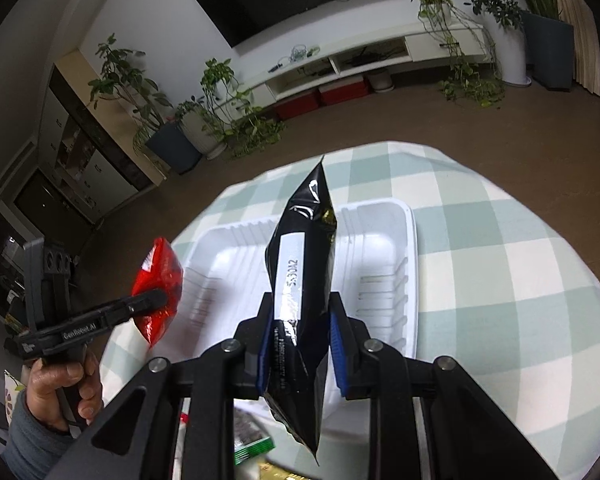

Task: Organize snacks
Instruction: 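Carry the red bag and black bag over the white tray with both grippers, then lower both bags into the white tray and open both grippers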

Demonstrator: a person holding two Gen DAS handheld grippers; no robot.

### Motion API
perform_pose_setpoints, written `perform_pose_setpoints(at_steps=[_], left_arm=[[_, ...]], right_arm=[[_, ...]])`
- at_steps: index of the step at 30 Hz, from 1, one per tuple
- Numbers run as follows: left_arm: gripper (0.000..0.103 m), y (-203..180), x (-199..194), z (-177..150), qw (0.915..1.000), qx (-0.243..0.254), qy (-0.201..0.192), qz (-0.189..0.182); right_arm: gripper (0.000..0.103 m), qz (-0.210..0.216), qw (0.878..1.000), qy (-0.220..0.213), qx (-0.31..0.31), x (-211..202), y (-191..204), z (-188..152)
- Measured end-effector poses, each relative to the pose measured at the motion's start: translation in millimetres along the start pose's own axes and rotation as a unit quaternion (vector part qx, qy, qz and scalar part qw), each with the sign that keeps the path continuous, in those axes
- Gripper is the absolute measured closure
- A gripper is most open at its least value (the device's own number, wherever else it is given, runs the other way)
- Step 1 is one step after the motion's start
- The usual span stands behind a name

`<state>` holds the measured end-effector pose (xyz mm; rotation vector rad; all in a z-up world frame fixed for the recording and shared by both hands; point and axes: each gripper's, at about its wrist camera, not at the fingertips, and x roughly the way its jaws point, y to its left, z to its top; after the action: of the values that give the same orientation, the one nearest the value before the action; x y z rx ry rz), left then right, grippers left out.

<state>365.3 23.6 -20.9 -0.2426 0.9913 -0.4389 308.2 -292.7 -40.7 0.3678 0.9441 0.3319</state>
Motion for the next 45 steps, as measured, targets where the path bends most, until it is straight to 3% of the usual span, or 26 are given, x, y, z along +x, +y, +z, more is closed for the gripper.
perform_pose_setpoints(at_steps=[13, 21, 28, 45], left_arm=[[0.074, 4, 54, -6, 0.9990, -0.003, 0.034, 0.028], [0.071, 1, 62, -8, 0.9982, 0.011, 0.041, 0.043], [0.067, -5, 63, -20, 0.9959, 0.022, 0.057, 0.066], [0.067, -4, 45, -44, 0.9962, 0.000, 0.049, 0.073]], right_arm=[[0.077, -0.011, 0.999, 0.048, 0.015, 31, -18, -18], [0.077, -0.012, 0.998, 0.056, 0.017, 38, -20, -24], [0.077, -0.023, 0.999, 0.046, 0.008, 38, -22, -23], [0.074, -0.027, 0.998, 0.042, -0.026, 41, -14, -23]])
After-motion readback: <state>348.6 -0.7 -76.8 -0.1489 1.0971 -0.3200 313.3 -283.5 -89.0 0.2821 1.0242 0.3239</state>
